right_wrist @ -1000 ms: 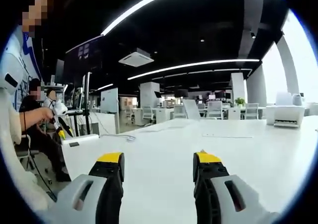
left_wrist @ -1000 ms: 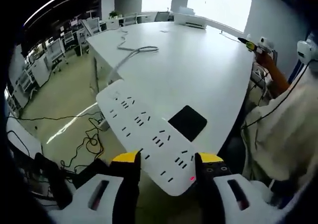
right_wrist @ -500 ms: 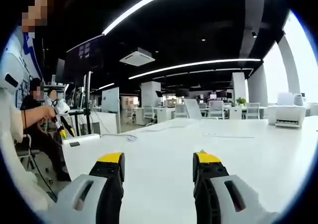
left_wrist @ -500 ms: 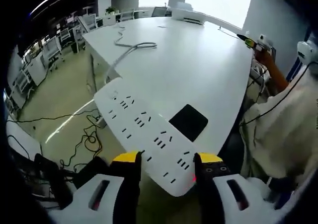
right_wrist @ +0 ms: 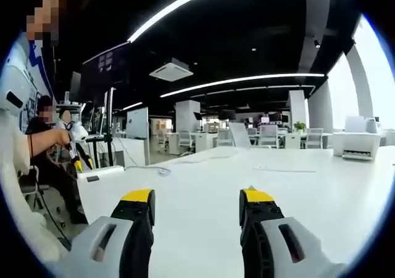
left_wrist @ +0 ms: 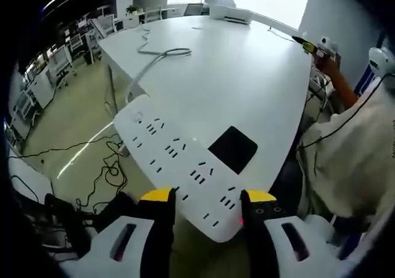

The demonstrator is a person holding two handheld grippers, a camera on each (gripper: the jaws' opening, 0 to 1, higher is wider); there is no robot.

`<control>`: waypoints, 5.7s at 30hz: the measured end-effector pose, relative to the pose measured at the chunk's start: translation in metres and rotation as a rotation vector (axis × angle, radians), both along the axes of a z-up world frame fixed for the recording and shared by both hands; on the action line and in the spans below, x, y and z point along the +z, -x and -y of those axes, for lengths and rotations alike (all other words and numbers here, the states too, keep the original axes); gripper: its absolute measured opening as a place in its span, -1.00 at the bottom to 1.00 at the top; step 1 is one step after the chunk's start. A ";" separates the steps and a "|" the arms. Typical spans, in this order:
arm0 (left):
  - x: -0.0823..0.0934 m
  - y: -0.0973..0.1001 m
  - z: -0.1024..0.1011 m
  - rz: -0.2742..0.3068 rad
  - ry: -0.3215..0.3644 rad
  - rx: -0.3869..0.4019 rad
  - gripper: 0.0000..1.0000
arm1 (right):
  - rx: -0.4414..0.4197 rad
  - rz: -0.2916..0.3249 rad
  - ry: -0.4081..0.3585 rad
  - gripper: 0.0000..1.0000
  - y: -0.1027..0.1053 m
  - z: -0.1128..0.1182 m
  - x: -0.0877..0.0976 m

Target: Pick up the power strip scattered on the table, fix it on the side mounting bracket of the table, and press the switch

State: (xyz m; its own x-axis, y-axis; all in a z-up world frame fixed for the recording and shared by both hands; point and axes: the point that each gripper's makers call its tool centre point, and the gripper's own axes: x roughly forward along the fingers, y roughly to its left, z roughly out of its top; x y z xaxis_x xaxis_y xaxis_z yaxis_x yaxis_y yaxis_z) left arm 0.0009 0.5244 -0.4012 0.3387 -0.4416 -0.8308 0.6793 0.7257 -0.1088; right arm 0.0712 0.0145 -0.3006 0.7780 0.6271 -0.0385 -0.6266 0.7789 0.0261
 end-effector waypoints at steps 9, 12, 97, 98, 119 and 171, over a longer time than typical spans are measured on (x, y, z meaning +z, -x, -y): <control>-0.001 0.000 0.001 -0.039 -0.057 -0.003 -0.06 | 0.009 -0.005 0.003 0.01 -0.001 -0.005 -0.002; -0.002 0.000 0.002 -0.060 -0.077 -0.009 -0.06 | 0.016 -0.005 0.005 0.01 -0.001 -0.008 -0.002; -0.002 0.001 0.001 -0.095 -0.117 -0.021 -0.06 | 0.144 0.031 0.022 -1.00 -0.005 -0.052 0.035; -0.002 0.001 0.001 -0.094 -0.116 -0.021 -0.06 | 0.147 0.033 0.021 -1.00 -0.005 -0.053 0.036; -0.003 0.001 -0.001 -0.082 -0.108 -0.023 -0.06 | 0.246 0.009 0.021 -1.00 -0.006 -0.093 0.054; -0.002 0.001 0.000 -0.093 -0.117 -0.031 -0.06 | 0.341 -0.085 0.076 -1.00 -0.033 -0.143 0.061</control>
